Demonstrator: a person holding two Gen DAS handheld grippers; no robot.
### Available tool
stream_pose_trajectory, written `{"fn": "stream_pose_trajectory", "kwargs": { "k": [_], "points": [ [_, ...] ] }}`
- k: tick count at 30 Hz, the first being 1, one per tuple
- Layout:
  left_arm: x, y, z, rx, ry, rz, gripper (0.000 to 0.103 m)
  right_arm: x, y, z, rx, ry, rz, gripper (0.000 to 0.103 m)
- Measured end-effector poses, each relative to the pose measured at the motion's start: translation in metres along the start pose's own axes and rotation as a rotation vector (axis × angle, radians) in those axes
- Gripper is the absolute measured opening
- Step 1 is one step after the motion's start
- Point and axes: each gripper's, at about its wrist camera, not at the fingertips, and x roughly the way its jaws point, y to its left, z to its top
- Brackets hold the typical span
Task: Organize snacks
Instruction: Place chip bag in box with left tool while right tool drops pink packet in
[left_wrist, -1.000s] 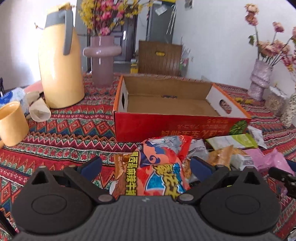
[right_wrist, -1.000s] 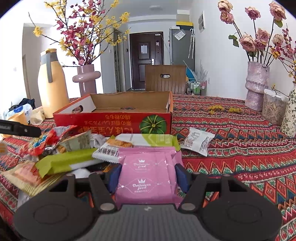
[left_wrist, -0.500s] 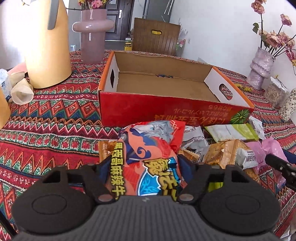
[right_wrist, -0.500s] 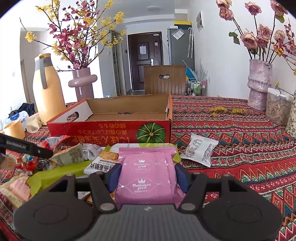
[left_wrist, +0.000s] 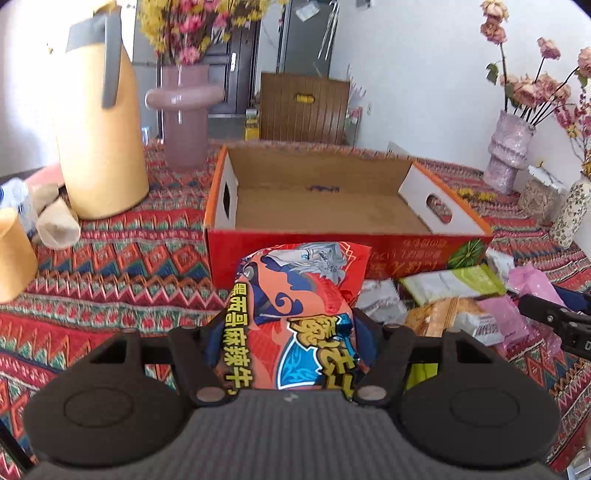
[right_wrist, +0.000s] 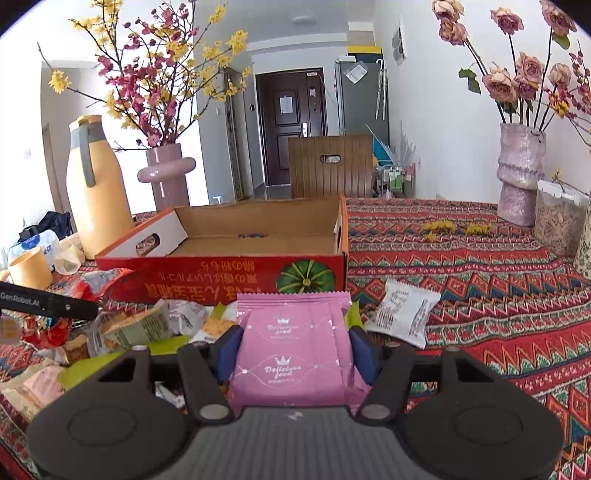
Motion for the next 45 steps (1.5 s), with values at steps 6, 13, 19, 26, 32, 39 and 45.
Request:
{"fn": "stream_pose_trajectory", "kwargs": {
  "k": [6,13,19,26,32,39,45],
  "points": [
    [-0.013,-0.006,0.017,0.022,-0.092,0.025,0.068,0.004,0.004,0.021,-0.016,-0.041,0.012,0.062],
    [-0.013,-0.012,0.043,0.021,-0.161,0.053,0.068,0.021,0.014,0.055,-0.035,-0.073,0.013,0.062],
    [0.001,-0.017,0.064,0.021,-0.204,0.085,0.068,0.048,0.019,0.082,-0.031,-0.069,0.018,0.062],
    [0.032,-0.017,0.089,-0.014,-0.198,0.122,0.068,0.089,0.023,0.102,-0.006,-0.043,0.010,0.062],
    [0.060,-0.015,0.101,-0.013,-0.200,0.162,0.068,0.126,0.022,0.108,0.008,-0.023,-0.021,0.062],
    [0.087,-0.005,0.096,-0.027,-0.204,0.185,0.068,0.151,0.027,0.105,-0.006,-0.021,-0.030,0.062],
    [0.091,-0.001,0.090,-0.021,-0.204,0.153,0.068,0.162,0.031,0.097,-0.013,0.019,-0.007,0.062]
  ]
}}
